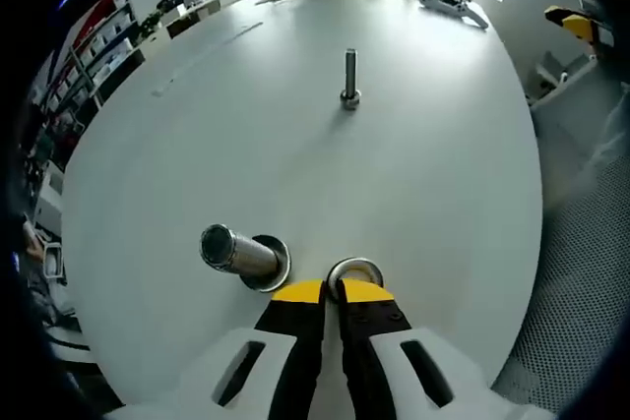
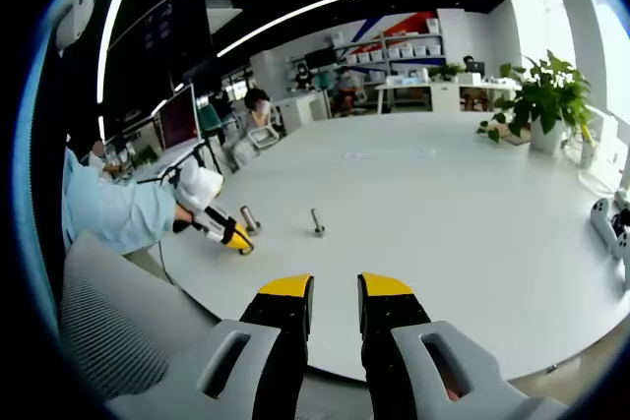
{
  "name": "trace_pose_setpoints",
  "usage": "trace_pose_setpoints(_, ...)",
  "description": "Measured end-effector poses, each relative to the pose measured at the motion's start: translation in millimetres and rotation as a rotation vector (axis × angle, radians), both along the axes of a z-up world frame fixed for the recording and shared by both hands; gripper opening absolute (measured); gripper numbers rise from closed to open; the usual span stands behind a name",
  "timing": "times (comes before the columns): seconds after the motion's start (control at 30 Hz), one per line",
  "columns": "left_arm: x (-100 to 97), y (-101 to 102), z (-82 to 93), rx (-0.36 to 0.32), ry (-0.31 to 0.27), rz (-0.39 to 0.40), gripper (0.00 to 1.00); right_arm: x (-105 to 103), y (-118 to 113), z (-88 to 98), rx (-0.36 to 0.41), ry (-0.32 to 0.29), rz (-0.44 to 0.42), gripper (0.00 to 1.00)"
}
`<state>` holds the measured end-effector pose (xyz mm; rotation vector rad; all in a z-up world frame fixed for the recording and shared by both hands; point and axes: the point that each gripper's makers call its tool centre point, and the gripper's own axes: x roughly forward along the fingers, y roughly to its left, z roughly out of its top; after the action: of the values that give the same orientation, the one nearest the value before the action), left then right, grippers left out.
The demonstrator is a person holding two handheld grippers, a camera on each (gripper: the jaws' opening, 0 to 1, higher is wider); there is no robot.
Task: Place the washer onto the threaded stud by aligning its center hole with the stud, sliding it down to the base, and recovering from edge contact or off-axis alignment until the washer reaches the visible bottom stop.
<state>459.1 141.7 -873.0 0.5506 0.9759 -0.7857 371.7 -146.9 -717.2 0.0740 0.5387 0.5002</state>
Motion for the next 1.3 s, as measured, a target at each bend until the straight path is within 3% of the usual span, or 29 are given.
trace_pose_setpoints(0.07, 1.0, 1, 0.3, -0.015, 0.002, 0.046, 0.02, 0, 0, 0.0, 0.001, 0.0, -0.001, 0.2)
trace_pose_setpoints(0.27, 2.4, 3, 4.4, 0.003, -0.033, 0.023, 0.02, 0, 0, 0.2, 0.001, -0.001, -0.001, 0.2)
trace_pose_setpoints(0.5, 2.1, 8, 13.2, -0.008, -0.026, 0.05, 0.01, 0, 0, 0.2, 0.002, -0.001, 0.001, 0.2)
trace_pose_setpoints(0.9, 8.3, 9, 44.2, -0.04, -0.051, 0.095, 0.01, 0, 0, 0.5, 0.003, -0.003, 0.005, 0.2)
trace_pose_setpoints(1.3, 30.9, 21, 80.7, -0.03, -0.088, 0.173, 0.01, 1, 1, 1.7, 0.006, -0.007, 0.001, 0.2)
